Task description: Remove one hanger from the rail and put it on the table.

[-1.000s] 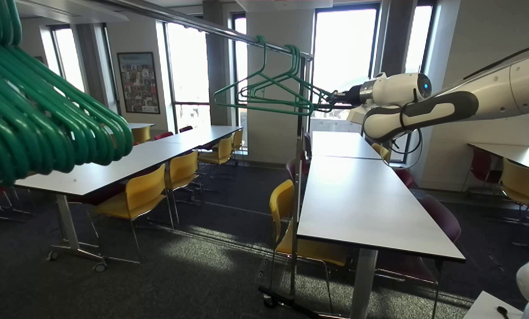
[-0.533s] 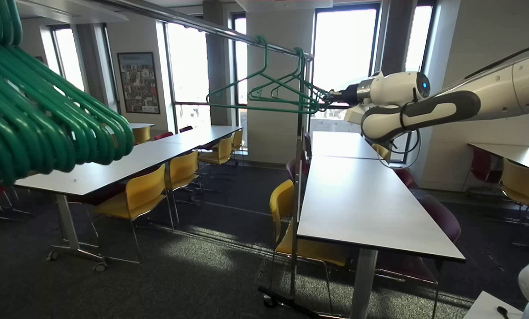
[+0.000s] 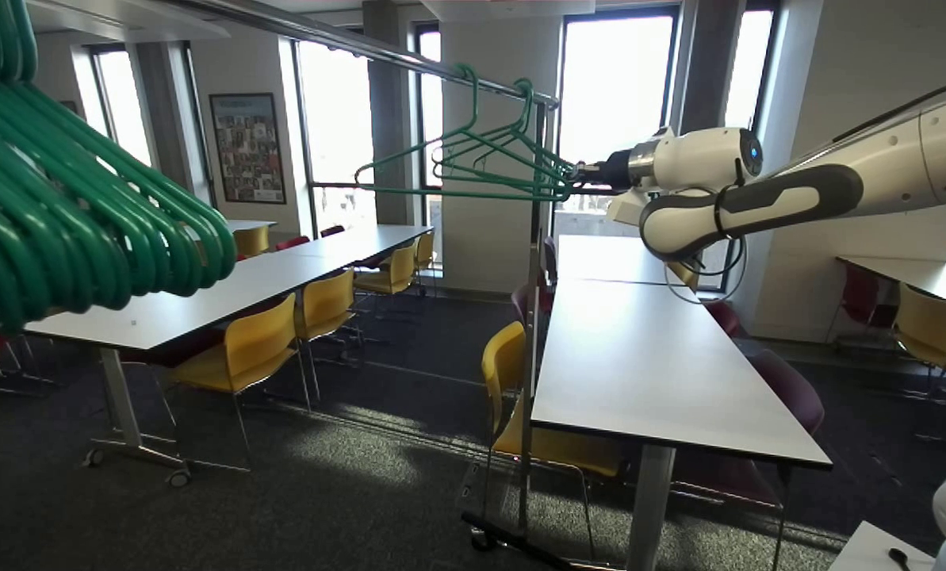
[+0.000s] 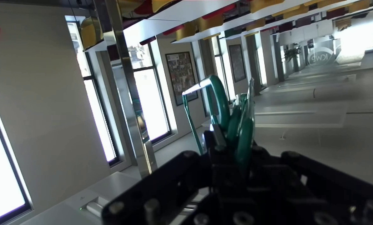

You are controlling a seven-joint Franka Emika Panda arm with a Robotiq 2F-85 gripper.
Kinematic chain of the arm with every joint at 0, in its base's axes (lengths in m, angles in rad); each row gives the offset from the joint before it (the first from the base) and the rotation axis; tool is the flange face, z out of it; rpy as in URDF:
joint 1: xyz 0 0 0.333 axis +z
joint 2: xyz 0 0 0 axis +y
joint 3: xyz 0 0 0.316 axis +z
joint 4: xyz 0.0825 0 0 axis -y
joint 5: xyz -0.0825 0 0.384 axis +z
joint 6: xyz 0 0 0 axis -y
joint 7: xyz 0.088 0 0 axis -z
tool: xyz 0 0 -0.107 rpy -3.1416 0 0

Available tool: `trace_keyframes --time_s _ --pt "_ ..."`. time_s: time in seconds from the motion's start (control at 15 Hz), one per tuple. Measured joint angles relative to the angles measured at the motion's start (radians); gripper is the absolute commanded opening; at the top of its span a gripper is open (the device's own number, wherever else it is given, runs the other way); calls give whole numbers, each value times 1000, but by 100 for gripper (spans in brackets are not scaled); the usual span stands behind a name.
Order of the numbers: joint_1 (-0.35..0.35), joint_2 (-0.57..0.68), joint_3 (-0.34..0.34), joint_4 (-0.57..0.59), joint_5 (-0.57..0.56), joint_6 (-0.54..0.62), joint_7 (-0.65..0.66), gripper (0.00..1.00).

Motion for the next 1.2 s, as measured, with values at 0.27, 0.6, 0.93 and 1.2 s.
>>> trace_keyframes --time_s 0.27,0.6,0.93,1.2 --pt "44 0 6 0 -27 -13 0 43" --pt "59 -8 17 8 -37 -15 0 81" --pt "55 -36 14 13 -37 -15 0 100" --pt "45 -51 14 13 -36 -15 0 100"
